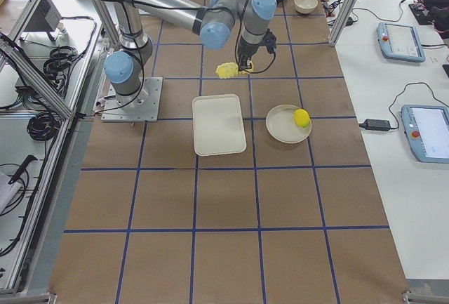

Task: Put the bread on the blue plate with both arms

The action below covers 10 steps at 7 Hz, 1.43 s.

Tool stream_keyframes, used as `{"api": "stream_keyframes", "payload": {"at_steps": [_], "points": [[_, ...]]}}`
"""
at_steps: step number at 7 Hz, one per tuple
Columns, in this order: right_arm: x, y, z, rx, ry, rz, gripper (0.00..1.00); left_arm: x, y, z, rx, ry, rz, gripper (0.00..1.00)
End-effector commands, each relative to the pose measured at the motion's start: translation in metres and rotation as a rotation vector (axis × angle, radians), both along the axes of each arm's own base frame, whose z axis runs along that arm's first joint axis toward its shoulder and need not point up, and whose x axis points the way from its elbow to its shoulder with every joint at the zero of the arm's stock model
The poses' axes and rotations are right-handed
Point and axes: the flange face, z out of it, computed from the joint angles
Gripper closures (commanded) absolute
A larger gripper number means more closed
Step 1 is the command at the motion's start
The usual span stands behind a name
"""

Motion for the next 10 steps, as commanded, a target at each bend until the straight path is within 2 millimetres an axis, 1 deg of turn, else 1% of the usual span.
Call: {"api": "stream_keyframes", "payload": {"at_steps": [1, 2, 3, 4, 5, 6, 7, 8, 9, 10], "points": [[0.068, 0.031, 0.047, -0.014, 0.044, -0.023, 0.88, -0.049, 0.026, 0.057, -0.007, -0.026, -0.005, 0.87], [0.097, 0.038, 0.047, -0.011, 0.053, -0.033, 0.88, -0.106, 0.023, 0.071, 0.002, -0.048, 0.015, 0.87], [0.126, 0.044, 0.045, -0.009, 0.048, -0.03, 0.88, -0.174, 0.023, 0.08, 0.009, -0.061, 0.006, 0.87], [0.15, 0.05, 0.045, -0.018, 0.048, 0.006, 0.88, -0.233, 0.025, 0.072, 0.033, -0.056, 0.003, 0.87], [0.155, 0.053, 0.045, -0.019, 0.051, 0.018, 0.88, -0.283, 0.024, 0.059, 0.067, -0.024, 0.046, 0.87], [0.155, 0.054, 0.045, -0.015, 0.052, 0.013, 0.88, -0.328, 0.017, 0.05, 0.071, 0.035, 0.055, 0.87], [0.155, 0.055, 0.042, -0.009, 0.052, 0.015, 0.87, -0.365, 0.012, 0.038, 0.056, 0.063, 0.053, 0.87], [0.155, 0.054, 0.038, -0.003, 0.052, 0.017, 0.87, -0.408, 0.008, 0.011, 0.053, 0.119, 0.063, 0.87], [0.156, 0.057, 0.036, -0.001, 0.05, 0.013, 0.88, -0.444, 0.008, -0.028, 0.03, 0.136, 0.055, 0.87], [0.168, 0.048, 0.022, -0.033, 0.037, -0.052, 0.86, -0.474, 0.008, -0.061, -0.012, 0.16, 0.071, 0.87]]}}
